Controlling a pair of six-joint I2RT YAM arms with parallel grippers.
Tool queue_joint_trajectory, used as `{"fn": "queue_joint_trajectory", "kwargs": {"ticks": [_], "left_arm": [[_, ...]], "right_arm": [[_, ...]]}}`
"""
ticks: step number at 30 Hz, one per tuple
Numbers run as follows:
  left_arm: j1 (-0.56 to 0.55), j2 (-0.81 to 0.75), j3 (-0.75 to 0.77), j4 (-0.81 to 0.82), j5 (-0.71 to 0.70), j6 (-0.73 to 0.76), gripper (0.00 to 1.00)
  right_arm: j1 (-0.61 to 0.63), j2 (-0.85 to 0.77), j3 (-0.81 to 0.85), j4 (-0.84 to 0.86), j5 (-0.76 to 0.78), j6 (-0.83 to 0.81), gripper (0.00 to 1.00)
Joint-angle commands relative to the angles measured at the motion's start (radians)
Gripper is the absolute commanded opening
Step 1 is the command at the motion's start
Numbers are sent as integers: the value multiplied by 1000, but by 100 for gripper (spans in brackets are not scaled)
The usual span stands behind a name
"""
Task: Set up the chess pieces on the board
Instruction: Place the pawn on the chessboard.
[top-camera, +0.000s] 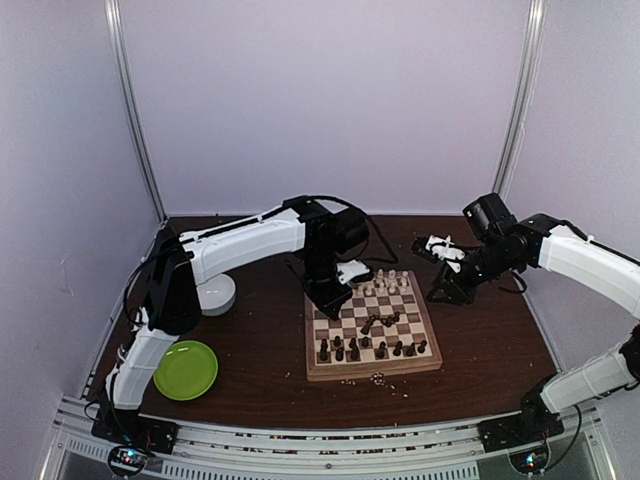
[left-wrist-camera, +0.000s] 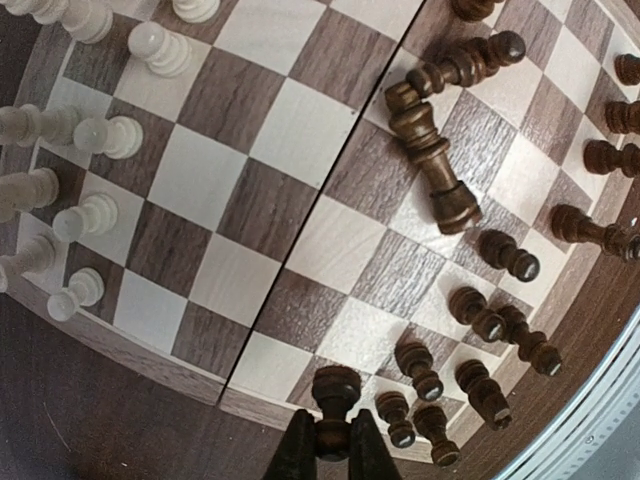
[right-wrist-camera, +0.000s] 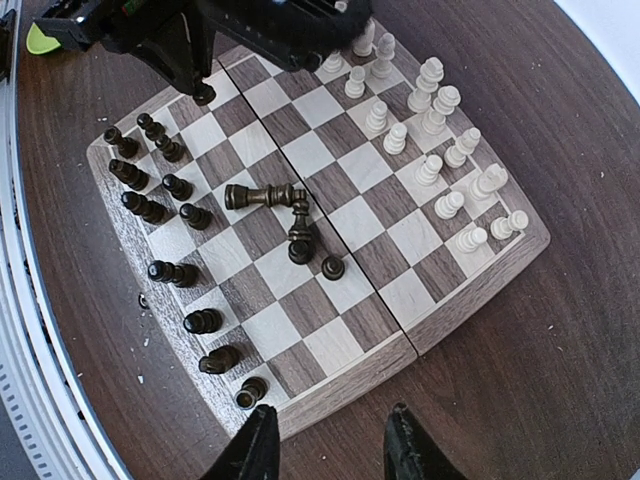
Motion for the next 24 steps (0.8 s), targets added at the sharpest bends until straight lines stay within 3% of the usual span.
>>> {"fn": "queue_joint_trajectory", "kwargs": {"ticks": [1, 13, 24], "left_arm": [[-12, 28, 28, 7, -23, 10, 1], [-18, 71, 5, 59, -7, 6, 5], [-21, 73, 3, 70, -10, 11, 26]], "right_arm": [[-5, -9, -5, 12, -19, -1, 37], [-4, 0, 1, 6, -24, 0, 37], [-5, 9, 18, -14, -40, -1, 37]]}}
